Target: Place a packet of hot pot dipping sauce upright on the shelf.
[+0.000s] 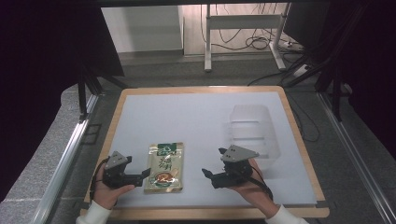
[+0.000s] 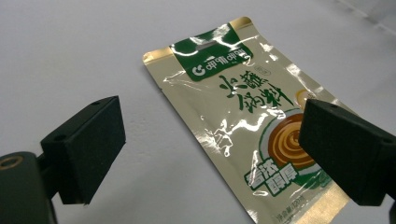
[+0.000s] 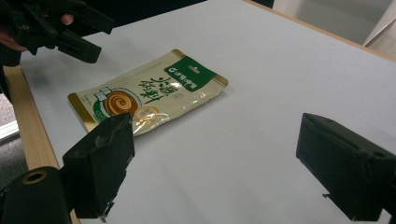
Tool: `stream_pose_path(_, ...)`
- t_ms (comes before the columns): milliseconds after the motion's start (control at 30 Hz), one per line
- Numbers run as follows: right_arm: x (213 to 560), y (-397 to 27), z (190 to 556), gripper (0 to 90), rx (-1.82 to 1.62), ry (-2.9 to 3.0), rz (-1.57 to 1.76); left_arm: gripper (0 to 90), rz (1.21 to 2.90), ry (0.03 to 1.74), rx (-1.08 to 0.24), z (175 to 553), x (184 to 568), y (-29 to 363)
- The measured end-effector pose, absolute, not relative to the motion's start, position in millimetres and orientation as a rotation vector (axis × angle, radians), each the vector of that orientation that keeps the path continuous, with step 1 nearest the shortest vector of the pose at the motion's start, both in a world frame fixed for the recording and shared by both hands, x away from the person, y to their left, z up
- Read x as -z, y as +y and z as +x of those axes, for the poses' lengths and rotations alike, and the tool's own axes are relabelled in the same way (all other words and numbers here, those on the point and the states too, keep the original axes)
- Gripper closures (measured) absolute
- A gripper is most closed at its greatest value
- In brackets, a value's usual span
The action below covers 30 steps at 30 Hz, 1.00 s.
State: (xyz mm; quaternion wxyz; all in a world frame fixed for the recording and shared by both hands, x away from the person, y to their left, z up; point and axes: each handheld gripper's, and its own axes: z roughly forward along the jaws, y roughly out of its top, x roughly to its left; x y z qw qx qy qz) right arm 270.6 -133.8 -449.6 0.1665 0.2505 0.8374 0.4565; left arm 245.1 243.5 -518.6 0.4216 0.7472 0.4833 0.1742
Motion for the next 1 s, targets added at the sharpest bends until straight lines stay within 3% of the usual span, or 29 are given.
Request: stream_pose_path(1000,396,-105,311,12.5,-1.306,2.468,0.640,12.3,1.874,1.219,-0.466,241,519,244)
